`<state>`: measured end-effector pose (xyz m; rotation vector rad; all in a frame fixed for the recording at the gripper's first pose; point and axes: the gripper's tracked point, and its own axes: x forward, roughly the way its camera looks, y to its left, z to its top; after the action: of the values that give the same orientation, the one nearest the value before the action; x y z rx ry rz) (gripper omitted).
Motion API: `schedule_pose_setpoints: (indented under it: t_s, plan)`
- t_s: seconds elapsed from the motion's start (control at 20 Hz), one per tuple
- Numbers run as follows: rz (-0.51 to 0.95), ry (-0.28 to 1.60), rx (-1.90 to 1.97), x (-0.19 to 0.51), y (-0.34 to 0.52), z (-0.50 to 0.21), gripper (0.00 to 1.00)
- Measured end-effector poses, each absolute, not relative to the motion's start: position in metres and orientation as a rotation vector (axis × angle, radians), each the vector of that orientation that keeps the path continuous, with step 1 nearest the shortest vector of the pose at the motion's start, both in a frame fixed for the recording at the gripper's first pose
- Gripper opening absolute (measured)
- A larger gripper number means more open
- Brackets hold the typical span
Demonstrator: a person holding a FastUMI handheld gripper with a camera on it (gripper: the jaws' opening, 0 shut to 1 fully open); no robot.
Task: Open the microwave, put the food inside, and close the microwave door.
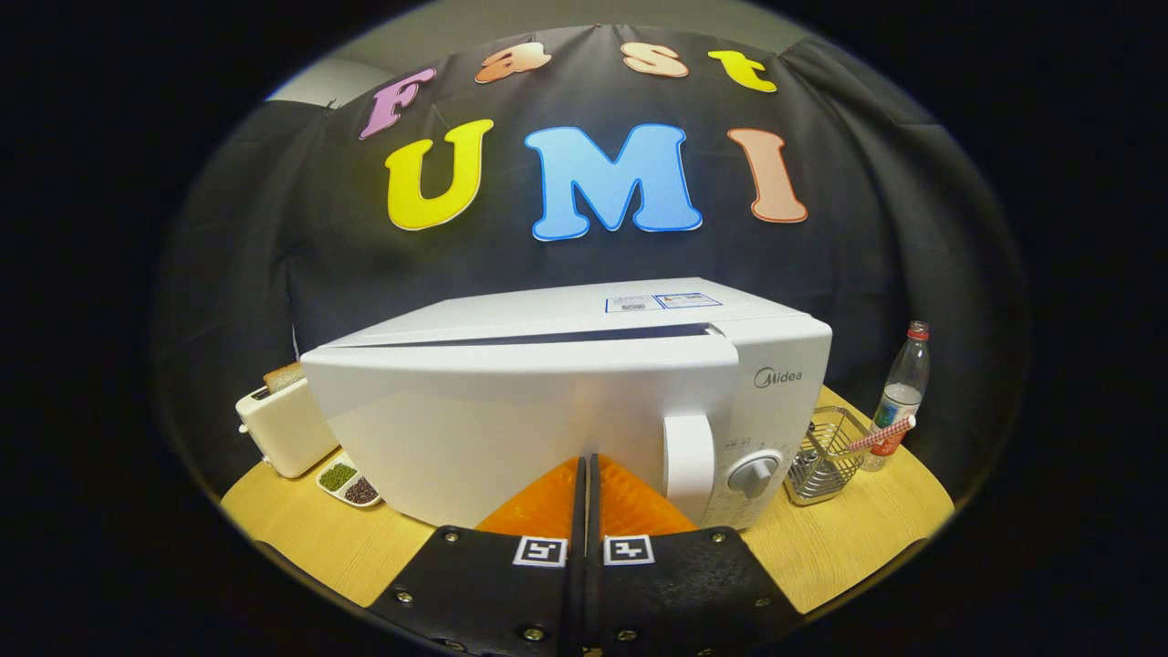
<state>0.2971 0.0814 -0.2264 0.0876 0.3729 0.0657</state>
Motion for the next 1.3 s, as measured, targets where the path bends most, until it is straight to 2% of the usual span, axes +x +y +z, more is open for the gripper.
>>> schedule_pose_setpoints:
  t_s: [0.65,1.3]
  plan:
    - [0.069,0.34,0.083,0.303,0.082,-0.209,0.02]
    - [0.097,0.185,0.05,0.196,0.084,-0.102,0.03]
